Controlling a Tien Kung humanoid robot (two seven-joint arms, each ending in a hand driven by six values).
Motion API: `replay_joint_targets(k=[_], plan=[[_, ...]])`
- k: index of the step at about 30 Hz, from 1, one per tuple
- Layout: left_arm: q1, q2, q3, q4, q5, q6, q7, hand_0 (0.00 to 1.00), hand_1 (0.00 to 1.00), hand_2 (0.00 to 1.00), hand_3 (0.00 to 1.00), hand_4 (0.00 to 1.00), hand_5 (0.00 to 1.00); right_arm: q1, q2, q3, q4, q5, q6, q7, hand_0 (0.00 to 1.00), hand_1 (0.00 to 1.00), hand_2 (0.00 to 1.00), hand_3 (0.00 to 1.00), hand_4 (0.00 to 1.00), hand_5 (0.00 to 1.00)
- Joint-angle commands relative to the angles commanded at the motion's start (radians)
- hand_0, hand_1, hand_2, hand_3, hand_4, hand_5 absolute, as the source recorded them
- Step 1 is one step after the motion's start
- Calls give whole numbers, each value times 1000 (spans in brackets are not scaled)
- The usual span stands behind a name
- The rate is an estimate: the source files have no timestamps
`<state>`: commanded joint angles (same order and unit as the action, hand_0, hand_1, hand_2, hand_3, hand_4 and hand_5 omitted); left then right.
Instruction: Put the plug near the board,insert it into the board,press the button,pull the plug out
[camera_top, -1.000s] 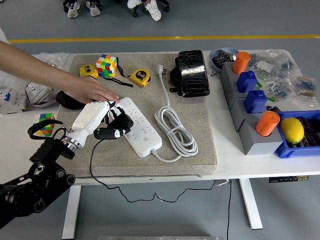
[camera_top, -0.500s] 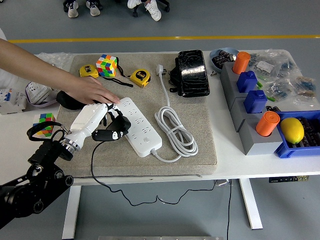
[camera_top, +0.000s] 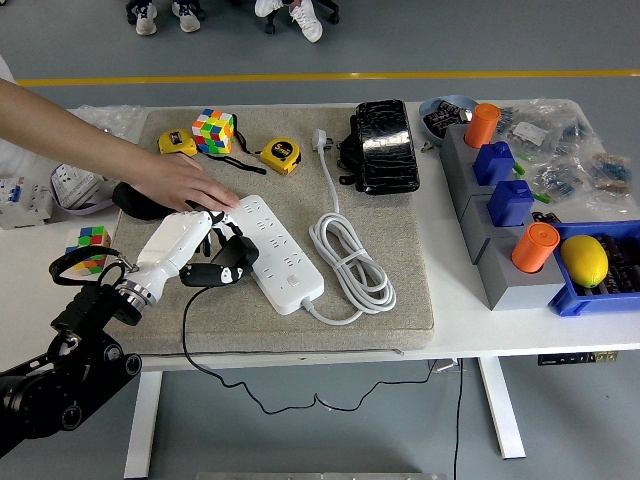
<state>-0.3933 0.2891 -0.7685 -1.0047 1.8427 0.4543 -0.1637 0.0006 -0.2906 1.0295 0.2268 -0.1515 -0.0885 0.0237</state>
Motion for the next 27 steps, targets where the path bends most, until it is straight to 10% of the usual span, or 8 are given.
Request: replay_joint_targets(k=[3, 4, 10, 27], plan=[[0, -2, 0, 1, -8, -7, 11, 245, 404, 459, 533, 837, 82, 0, 1, 2, 0, -1, 0, 0, 480, 562, 557, 509, 839, 379], [-1, -2, -1, 1, -10, -10, 12, 370, 530, 536, 572, 998, 311, 0, 1, 2, 0, 0, 0, 0, 480, 561, 557, 509, 840, 380], [-5, -5, -5, 0, -22, -16, 8, 454, 604, 600, 652, 998, 422, -1, 1, 0, 0, 2, 1, 0, 480, 561, 558, 509, 842, 381], [35, 3, -64, -72, -42, -18, -6, 463, 645, 653, 680, 998, 488, -1, 2, 7, 1, -5, 3, 1, 481, 561, 556, 508, 841, 381]])
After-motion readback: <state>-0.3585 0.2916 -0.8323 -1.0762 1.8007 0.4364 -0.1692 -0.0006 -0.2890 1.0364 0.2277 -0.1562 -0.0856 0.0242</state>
